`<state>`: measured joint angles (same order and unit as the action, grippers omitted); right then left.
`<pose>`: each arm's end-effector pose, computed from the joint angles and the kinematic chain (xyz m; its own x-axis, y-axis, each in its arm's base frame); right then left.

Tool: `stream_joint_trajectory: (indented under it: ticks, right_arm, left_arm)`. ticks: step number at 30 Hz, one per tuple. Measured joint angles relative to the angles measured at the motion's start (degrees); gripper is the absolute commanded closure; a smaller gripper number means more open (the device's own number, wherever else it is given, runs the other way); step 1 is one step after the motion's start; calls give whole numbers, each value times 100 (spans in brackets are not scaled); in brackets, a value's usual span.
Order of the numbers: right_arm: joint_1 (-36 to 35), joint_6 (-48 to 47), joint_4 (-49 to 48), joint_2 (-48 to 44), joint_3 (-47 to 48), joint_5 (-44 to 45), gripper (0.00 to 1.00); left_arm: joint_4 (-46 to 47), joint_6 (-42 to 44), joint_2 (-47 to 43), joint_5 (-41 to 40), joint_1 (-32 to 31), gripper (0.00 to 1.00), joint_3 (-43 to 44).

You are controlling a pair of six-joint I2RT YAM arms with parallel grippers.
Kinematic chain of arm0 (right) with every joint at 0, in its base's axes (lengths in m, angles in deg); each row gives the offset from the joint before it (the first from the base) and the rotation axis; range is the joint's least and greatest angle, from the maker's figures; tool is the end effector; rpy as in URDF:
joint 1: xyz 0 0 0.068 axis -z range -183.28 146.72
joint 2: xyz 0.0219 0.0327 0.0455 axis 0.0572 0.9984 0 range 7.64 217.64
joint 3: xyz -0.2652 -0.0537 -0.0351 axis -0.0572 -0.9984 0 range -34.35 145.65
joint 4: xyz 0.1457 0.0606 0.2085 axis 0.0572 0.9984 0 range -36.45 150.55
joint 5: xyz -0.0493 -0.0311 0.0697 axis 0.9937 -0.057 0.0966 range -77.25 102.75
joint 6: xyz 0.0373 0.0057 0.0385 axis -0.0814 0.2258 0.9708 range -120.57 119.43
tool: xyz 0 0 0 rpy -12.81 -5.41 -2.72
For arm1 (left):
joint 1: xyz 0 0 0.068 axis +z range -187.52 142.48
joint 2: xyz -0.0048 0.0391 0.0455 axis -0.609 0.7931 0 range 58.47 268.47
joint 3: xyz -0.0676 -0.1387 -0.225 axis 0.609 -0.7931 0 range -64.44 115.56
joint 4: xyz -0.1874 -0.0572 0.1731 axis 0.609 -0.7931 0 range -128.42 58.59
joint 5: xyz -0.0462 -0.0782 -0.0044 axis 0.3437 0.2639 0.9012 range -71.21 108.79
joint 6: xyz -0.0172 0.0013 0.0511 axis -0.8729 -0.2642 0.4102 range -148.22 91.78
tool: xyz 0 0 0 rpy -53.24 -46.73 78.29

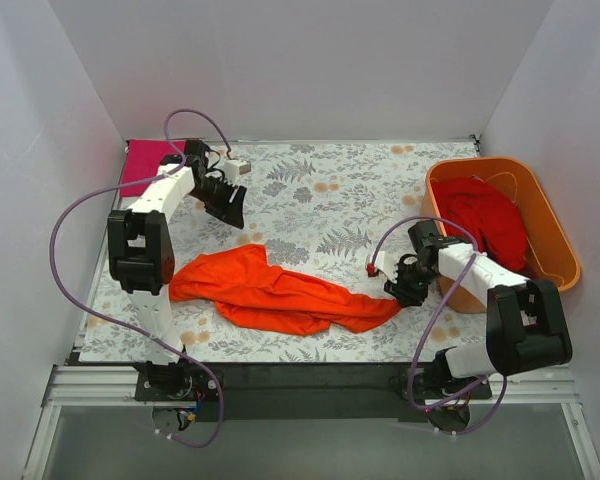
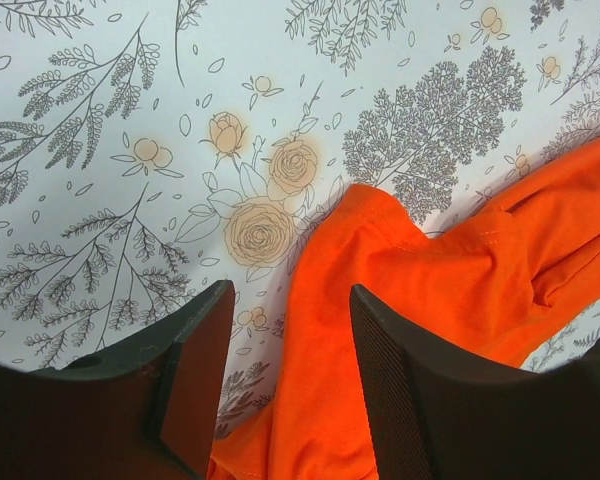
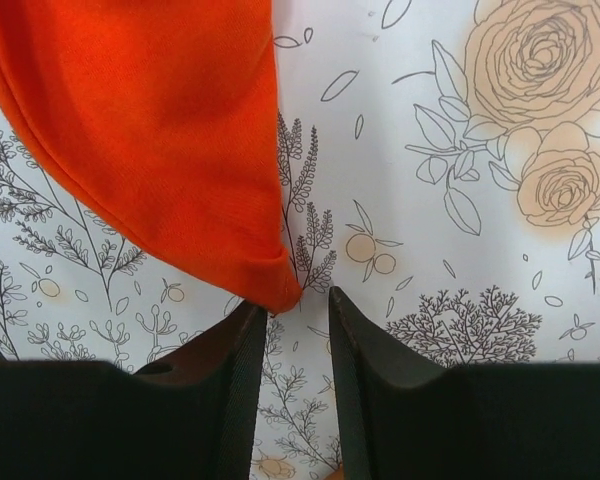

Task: Fold and stack the t-shirts
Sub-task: Flatten the tshirt out

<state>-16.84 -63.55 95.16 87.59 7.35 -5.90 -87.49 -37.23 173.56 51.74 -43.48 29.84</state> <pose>0.2136 0.0633 0.1629 -0.1881 -0.9136 -0.3604 -0.9783 0.2068 -0.0138 0.4017 -0.0614 0.2203 -0.9896 -0.0289 -0.1410 0.0555 0.8275 -0.5587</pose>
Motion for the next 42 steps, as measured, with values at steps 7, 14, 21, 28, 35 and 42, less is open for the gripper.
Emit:
stream_joint_trajectory:
  ticks: [7, 14, 21, 28, 35, 42]
  right_arm:
    - [0, -15, 17, 101, 31, -212, 97]
    - [0, 20, 70, 129, 76, -251, 99]
    - [-2, 85, 210, 74, 297, -258, 99]
    - [-192, 188, 313, 57, 645, -247, 99]
    - [-439, 365, 378, 686, 1502, -31, 99]
    - [-481, 564, 354, 1836, 2452, 409, 99]
  left_arm:
    - [168, 136, 0, -83, -269, 53, -146]
    - [295, 227, 282, -166, -713, 52, -444]
    - [372, 345, 437, -225, -850, 70, -693]
    - [546, 184, 439, -254, -769, 100, -715]
    - [1335, -243, 216, -822, -7, 100, -494]
    - [2306, -179, -105, -1690, 153, 59, -444]
